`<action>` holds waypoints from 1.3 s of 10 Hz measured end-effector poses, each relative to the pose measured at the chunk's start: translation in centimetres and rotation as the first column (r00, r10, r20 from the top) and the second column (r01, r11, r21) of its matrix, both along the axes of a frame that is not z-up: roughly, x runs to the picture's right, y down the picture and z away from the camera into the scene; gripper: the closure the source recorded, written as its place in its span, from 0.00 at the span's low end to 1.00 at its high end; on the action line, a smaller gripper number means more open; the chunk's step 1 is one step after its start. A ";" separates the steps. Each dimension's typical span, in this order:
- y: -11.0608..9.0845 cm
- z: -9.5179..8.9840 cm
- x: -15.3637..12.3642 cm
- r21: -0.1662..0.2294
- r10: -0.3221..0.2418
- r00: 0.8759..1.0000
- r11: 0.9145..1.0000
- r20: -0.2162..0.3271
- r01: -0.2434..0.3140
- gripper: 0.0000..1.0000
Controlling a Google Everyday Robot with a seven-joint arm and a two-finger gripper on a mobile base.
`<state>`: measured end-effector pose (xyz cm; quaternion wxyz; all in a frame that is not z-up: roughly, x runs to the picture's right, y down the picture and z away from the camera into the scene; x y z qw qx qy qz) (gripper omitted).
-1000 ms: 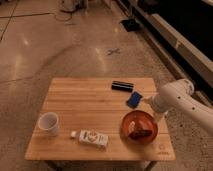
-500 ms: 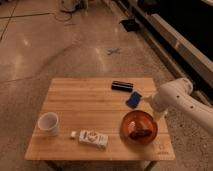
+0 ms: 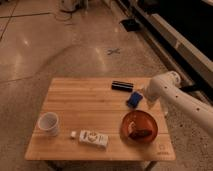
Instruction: Place the eraser in the ceramic cup
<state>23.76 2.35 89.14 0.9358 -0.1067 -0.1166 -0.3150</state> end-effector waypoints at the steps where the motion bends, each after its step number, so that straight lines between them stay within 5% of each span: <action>1: -1.2 1.3 0.6 0.027 -0.066 0.997 0.997 0.026 0.065 0.20; 3: -2.8 2.6 1.3 0.065 -0.185 0.981 0.981 0.058 0.181 0.20; 5: -4.6 3.2 2.0 0.107 -0.326 0.943 0.942 0.066 0.318 0.20; 6: -5.3 3.4 2.5 0.125 -0.386 0.921 0.918 0.050 0.377 0.20; 7: -6.4 3.5 3.1 0.158 -0.467 0.884 0.874 0.006 0.460 0.20; 10: -8.1 3.0 2.6 0.236 -0.590 0.802 0.770 -0.092 0.593 0.20; 11: -8.0 3.0 2.0 0.252 -0.607 0.788 0.750 -0.104 0.612 0.20; 13: -7.4 2.8 1.3 0.263 -0.631 0.767 0.725 -0.114 0.636 0.20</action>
